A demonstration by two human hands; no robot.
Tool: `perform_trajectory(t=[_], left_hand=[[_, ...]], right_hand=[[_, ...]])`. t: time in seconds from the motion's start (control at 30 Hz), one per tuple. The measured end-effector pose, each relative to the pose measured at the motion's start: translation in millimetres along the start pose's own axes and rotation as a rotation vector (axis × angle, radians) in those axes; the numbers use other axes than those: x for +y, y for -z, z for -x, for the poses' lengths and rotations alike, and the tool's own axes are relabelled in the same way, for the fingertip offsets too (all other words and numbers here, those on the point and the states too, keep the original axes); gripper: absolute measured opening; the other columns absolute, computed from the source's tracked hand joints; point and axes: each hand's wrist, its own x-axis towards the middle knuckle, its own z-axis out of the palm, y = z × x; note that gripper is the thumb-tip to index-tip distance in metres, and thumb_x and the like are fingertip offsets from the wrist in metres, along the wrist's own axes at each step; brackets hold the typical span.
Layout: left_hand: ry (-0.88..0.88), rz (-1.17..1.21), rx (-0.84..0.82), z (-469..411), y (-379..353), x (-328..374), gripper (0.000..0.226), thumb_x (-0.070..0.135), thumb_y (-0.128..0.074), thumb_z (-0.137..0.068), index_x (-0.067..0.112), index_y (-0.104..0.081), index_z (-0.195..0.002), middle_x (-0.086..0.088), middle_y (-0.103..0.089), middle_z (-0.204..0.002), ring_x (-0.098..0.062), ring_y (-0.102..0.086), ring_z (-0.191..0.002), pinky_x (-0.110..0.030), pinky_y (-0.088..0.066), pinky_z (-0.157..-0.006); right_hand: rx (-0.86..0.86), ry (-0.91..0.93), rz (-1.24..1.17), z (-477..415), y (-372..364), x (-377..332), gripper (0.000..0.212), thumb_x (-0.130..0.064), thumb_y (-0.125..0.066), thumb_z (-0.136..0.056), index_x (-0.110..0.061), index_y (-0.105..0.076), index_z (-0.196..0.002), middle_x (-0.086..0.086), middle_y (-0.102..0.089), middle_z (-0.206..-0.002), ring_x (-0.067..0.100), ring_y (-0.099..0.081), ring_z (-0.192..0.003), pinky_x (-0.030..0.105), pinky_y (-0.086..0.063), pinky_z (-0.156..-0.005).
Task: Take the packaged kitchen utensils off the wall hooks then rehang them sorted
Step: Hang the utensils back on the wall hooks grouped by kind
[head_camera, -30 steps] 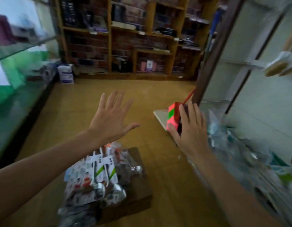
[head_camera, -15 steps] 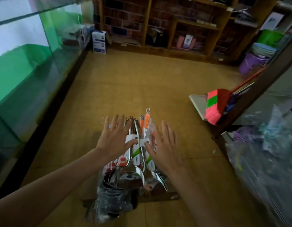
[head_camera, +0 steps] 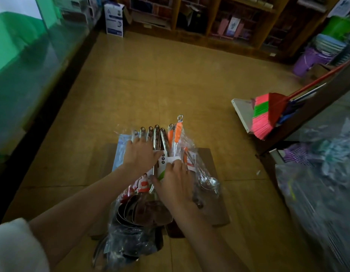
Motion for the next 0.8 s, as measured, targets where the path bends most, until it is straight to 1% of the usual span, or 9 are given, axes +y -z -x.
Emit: perform_trajectory(t=[0.1, 0.17, 0.2, 0.27, 0.4, 0.53, 0.67, 0.73, 0.8], left_hand=[[0.070, 0.053, -0.061, -7, 2, 14, 0.068, 0.066, -0.038, -0.092, 0.008, -0.064, -0.116, -0.016, -0.043, -0.146, -0.032, -0.040, -0.134, -0.048, -0.036, -0.107], [0.172, 0.163, -0.113, -13, 4, 20, 0.060, 0.066, -0.045, -0.090, 0.010, -0.067, -0.094, -0.014, -0.048, -0.144, -0.031, -0.046, -0.132, -0.049, -0.034, -0.107], [0.228, 0.235, -0.140, -18, 5, 21, 0.053, 0.063, -0.049, -0.090, 0.013, -0.062, -0.079, -0.013, -0.059, -0.131, -0.030, -0.054, -0.122, -0.049, -0.037, -0.105], [0.317, 0.338, -0.174, -28, 8, 18, 0.043, 0.053, -0.057, -0.087, 0.014, -0.053, -0.068, -0.009, -0.069, -0.103, -0.027, -0.063, -0.100, -0.046, -0.045, -0.100], [0.365, 0.369, -0.241, -40, 15, 15, 0.025, 0.037, -0.061, -0.078, 0.013, -0.063, -0.082, -0.006, -0.068, -0.091, -0.026, -0.064, -0.088, -0.047, -0.049, -0.095], [0.347, 0.312, -0.307, -44, 23, 15, 0.040, 0.050, -0.067, -0.077, 0.013, -0.065, -0.092, -0.006, -0.068, -0.094, -0.028, -0.064, -0.091, -0.041, -0.047, -0.090], [0.361, 0.291, -0.318, -45, 25, 17, 0.039, 0.042, -0.064, -0.081, 0.012, -0.065, -0.106, -0.009, -0.066, -0.107, -0.030, -0.062, -0.103, -0.042, -0.042, -0.086], [0.348, 0.329, -0.288, -45, 25, 15, 0.047, 0.051, -0.061, -0.080, 0.012, -0.066, -0.105, -0.009, -0.066, -0.107, -0.031, -0.062, -0.103, -0.041, -0.044, -0.090], [0.324, 0.358, -0.222, -44, 27, 13, 0.056, 0.062, -0.057, -0.080, 0.010, -0.067, -0.099, -0.011, -0.065, -0.098, -0.033, -0.064, -0.099, -0.042, -0.050, -0.092]], right_hand=[[-0.098, -0.081, -0.059, -1, -6, -8, 0.059, -0.057, -0.059, -0.091, -0.008, -0.054, -0.123, 0.012, -0.050, -0.124, 0.030, -0.050, -0.115, 0.042, -0.045, -0.092], [-0.130, -0.128, -0.076, -5, -13, -15, 0.049, -0.043, -0.062, -0.095, -0.008, -0.050, -0.127, 0.014, -0.050, -0.128, 0.030, -0.051, -0.117, 0.042, -0.047, -0.091], [-0.130, -0.157, -0.092, -7, -15, -17, 0.043, -0.037, -0.061, -0.097, -0.008, -0.049, -0.127, 0.014, -0.050, -0.129, 0.029, -0.052, -0.118, 0.040, -0.047, -0.090], [-0.116, -0.207, -0.129, -9, -17, -21, 0.035, -0.027, -0.056, -0.101, -0.008, -0.047, -0.128, 0.013, -0.049, -0.131, 0.027, -0.052, -0.118, 0.036, -0.047, -0.089], [-0.108, -0.229, -0.188, -3, -18, -26, 0.039, -0.025, -0.061, -0.099, -0.009, -0.044, -0.130, 0.013, -0.049, -0.129, 0.027, -0.052, -0.118, 0.034, -0.047, -0.090], [-0.157, -0.289, -0.303, -3, -10, -25, 0.042, -0.024, -0.066, -0.094, -0.011, -0.045, -0.128, 0.013, -0.046, -0.133, 0.029, -0.047, -0.123, 0.037, -0.043, -0.098], [-0.194, -0.331, -0.408, -2, -3, -23, 0.059, -0.028, -0.072, -0.089, -0.012, -0.040, -0.136, 0.013, -0.041, -0.141, 0.031, -0.041, -0.131, 0.041, -0.035, -0.109], [-0.201, -0.343, -0.482, 0, -1, -24, 0.071, -0.033, -0.074, -0.087, -0.013, -0.036, -0.143, 0.012, -0.039, -0.144, 0.031, -0.037, -0.135, 0.042, -0.032, -0.113], [-0.172, -0.349, -0.542, 0, 1, -22, 0.078, -0.037, -0.077, -0.083, -0.015, -0.035, -0.146, 0.010, -0.041, -0.144, 0.030, -0.037, -0.136, 0.041, -0.032, -0.114]])
